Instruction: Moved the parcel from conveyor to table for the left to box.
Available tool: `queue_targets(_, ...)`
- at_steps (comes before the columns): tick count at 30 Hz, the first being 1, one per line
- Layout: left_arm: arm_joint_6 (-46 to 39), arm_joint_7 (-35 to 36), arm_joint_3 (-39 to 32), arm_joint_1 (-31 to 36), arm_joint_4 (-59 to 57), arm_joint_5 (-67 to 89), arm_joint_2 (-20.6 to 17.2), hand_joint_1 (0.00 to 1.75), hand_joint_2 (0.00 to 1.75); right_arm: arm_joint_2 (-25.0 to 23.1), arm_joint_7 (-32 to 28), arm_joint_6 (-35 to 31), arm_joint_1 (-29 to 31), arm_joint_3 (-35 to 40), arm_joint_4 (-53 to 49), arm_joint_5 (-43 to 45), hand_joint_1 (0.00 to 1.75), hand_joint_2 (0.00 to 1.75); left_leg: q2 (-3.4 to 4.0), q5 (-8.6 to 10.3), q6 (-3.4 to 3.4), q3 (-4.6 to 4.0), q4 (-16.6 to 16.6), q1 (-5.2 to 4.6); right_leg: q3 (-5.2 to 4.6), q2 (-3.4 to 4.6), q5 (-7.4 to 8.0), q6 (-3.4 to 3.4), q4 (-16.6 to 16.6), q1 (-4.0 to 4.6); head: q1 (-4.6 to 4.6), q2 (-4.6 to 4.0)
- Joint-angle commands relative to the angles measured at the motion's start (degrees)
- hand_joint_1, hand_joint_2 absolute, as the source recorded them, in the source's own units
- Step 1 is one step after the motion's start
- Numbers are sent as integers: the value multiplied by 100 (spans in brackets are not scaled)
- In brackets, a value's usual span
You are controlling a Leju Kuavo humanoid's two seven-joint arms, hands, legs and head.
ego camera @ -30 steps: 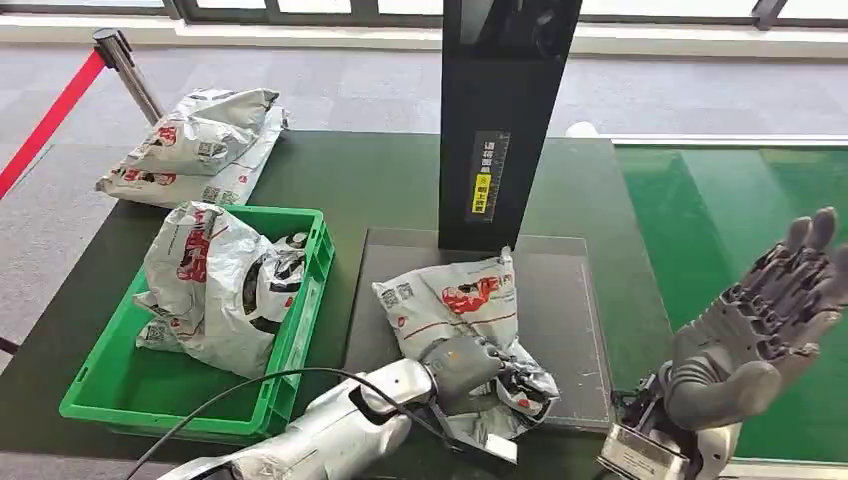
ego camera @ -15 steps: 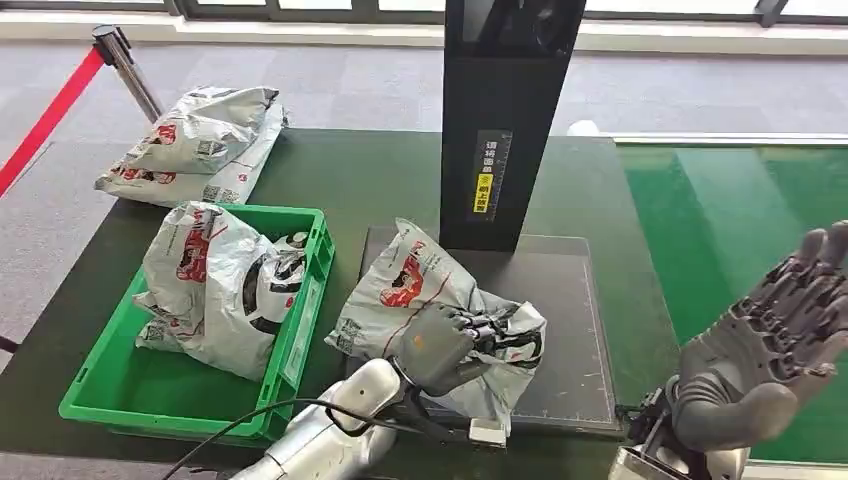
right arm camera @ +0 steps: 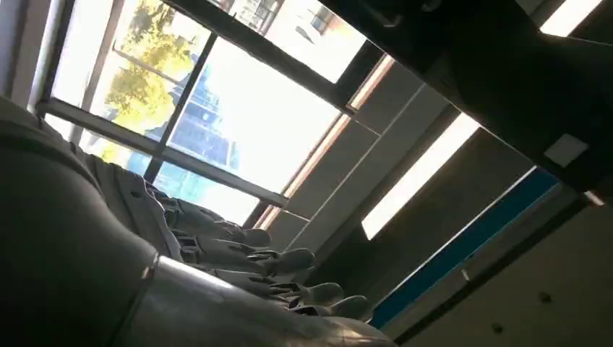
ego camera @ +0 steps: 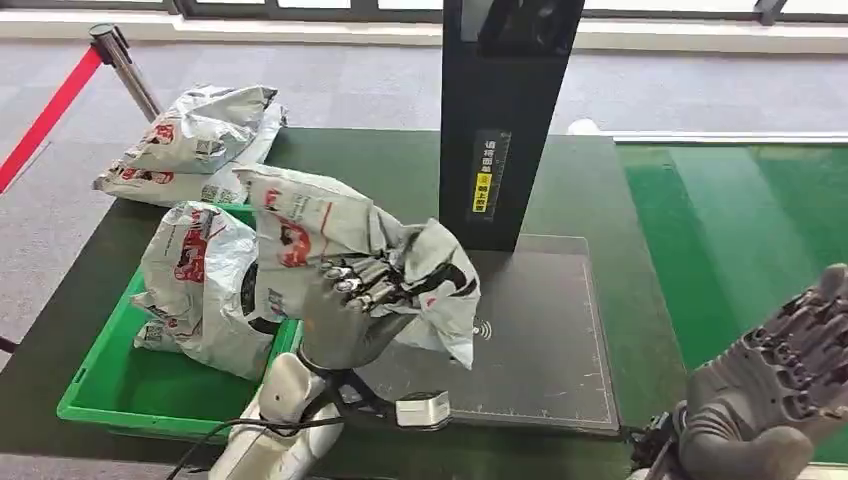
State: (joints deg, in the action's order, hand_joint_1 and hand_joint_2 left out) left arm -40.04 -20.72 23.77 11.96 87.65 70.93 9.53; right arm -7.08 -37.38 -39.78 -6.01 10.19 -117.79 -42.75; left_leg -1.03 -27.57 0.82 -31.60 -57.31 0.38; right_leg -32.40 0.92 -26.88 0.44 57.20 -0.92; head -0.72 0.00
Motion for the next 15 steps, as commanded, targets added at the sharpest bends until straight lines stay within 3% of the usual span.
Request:
queue_targets(1,4,-217,-2454,-201,1945,947,306,175,175,-62,-176,-22,-265,-256,-91,16,0,0,37,0,0,-12,-7,7,-19,19,11,-8,3,9,0,0)
queue_targets(3,4,-74,-2824,-2,1889,1028,210,175,175,-54,-199,-22,-263,-289,-78,35,0,0,25,1,0,-15,-7,6,-18,12,8,-5,4,7,2,0)
queue_targets(11,4,-74,-2824,-2,1889,1028,210,175,175,-54,-199,-22,-263,-289,-78,35,0,0,10,9,-1,-5,1,6,-5,-8,8,-4,-7,5,2,0)
queue_targets(14,4,440,-2811,-36,1558,1468,110,175,175,-63,-189,-22,-293,-307,-88,13,0,0,19,13,-2,-2,8,8,0,-9,14,-7,-17,9,0,0)
queue_targets(15,4,714,-2804,85,1025,1516,-100,175,175,-96,-208,-22,-348,-320,-128,-25,0,0,14,13,-1,1,9,7,3,-9,13,-6,-16,7,2,0)
